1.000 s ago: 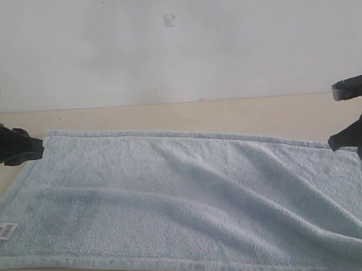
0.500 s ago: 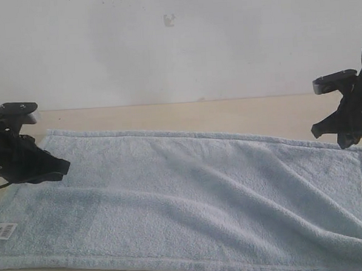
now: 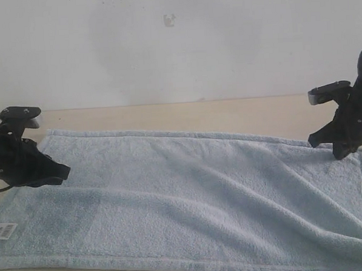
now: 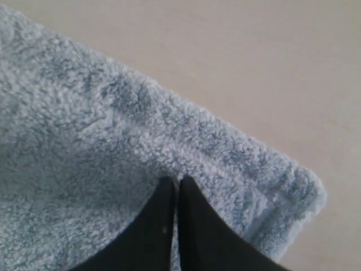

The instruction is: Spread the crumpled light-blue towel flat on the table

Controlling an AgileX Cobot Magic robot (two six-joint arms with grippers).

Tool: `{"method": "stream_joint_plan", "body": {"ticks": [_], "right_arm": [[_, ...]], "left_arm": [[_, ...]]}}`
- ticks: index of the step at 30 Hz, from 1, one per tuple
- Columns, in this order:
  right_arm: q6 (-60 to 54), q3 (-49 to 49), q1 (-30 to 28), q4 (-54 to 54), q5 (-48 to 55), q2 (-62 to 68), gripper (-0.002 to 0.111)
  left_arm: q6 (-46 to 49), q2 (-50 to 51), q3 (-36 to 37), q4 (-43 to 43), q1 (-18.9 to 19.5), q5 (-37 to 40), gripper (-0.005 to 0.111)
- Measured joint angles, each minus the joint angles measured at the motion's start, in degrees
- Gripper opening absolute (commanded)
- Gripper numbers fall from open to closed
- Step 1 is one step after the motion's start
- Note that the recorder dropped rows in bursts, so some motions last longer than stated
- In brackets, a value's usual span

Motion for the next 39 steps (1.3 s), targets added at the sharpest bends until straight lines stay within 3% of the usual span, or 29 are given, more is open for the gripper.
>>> {"method": "stream_joint_plan", "body": {"ticks": [11, 18, 23, 28, 39], "right_arm": [[0.9, -1.5, -0.6, -1.7, -3.7, 2.3, 0.003], [1.2, -22.3, -2.1, -5.3, 3.1, 12.1, 0.003], [1.4, -28.5, -2.2, -0.2, 3.4, 12.0, 0.003], [-0.1, -27.6, -2.3, 7.7, 4.2, 6.4, 0.003], [-2.8, -6.3, -2.3, 15.4, -2.9, -8.0, 0.003]], "left_arm": [[-0.2, 0.0, 0.0, 2.2, 0.0, 1.0, 0.004], [-2.0, 0.5, 0.0, 5.6, 0.0, 1.8, 0.004], [-2.3, 0.5, 0.0, 5.8, 0.0, 1.2, 0.004], [-2.3, -1.4, -0.1, 5.8, 0.0, -1.8, 0.004], [-2.3, -3.6, -0.1, 5.9, 0.0, -12.0, 0.004]]}}
